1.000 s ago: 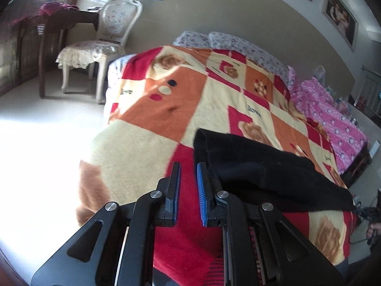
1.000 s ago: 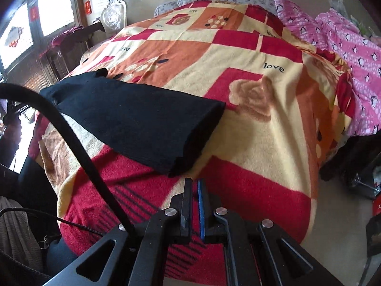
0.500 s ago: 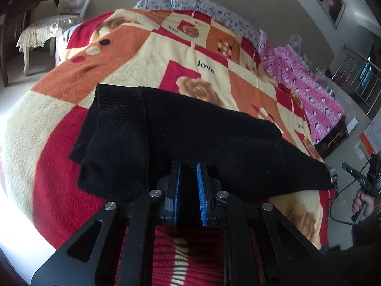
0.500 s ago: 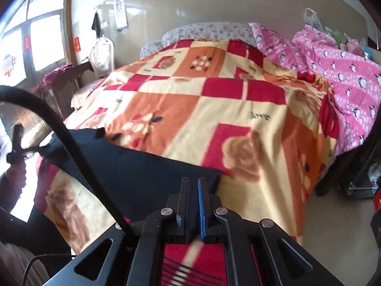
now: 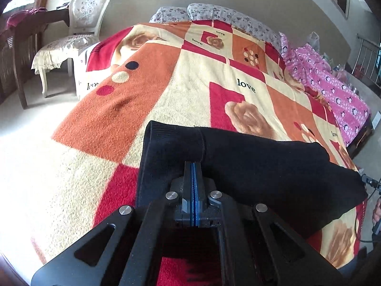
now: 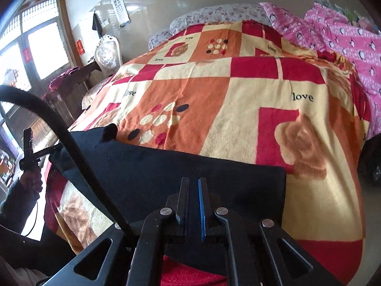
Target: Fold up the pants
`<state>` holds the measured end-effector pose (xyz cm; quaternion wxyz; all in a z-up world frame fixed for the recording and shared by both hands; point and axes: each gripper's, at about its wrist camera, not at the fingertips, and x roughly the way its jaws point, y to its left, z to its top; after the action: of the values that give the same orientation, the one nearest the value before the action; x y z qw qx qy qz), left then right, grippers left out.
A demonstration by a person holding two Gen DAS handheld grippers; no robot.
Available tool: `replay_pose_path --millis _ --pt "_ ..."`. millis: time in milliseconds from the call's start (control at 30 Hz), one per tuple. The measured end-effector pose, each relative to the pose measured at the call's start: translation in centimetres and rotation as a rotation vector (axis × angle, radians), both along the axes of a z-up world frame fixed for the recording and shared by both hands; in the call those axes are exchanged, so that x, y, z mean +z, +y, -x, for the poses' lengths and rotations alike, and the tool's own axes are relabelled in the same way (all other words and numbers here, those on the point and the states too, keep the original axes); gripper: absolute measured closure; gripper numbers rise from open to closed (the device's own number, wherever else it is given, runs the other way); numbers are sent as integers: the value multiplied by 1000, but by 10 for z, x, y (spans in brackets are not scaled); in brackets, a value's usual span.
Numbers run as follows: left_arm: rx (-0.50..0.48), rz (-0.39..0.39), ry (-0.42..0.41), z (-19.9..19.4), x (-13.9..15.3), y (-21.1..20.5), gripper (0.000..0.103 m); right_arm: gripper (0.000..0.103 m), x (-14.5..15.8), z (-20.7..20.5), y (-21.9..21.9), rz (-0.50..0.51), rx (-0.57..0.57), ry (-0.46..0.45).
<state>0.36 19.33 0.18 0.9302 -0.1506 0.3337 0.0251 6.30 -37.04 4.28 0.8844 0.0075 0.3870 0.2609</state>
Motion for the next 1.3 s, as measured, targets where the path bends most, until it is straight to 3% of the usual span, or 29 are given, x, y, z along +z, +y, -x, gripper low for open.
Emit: replay_pose_path --millis 233,367,467,533,600,700,867,1000,1133,1233,1267,1300 --pt "4 -20 -51 -10 -4 5 100 98 15 12 -54 -31 -152 -13" --pt "11 -31 -73 -8 -5 3 100 96 11 21 -78 -169 -243 36" --pt "20 -32 -63 -9 -4 2 100 95 -4 32 -56 -242 -139 93" --pt "27 -43 -62 -10 -4 0 100 95 -14 35 -36 -157 -101 76" --pt "36 -47 -61 -10 -4 -2 100 95 -23 25 -30 -79 -150 54" --pt "65 -41 -58 -11 -4 -3 100 96 -35 -8 -42 -140 -196 83" --pt "103 -43 -71 -12 -5 -6 100 99 -36 -46 -46 -147 -208 109" --pt "111 -20 -76 -8 -4 -2 101 96 -27 -43 -46 -138 -215 131" --pt "188 -37 -64 -5 -2 2 101 92 -4 -22 -39 -113 -205 45" --pt "240 -18 -47 -2 -1 10 101 83 -10 -27 -22 24 -172 23" --pt "263 -25 -47 2 3 10 101 82 -20 -37 -20 79 -200 85" --pt "277 -31 -57 7 8 9 101 83 -22 -42 -22 64 -231 113"
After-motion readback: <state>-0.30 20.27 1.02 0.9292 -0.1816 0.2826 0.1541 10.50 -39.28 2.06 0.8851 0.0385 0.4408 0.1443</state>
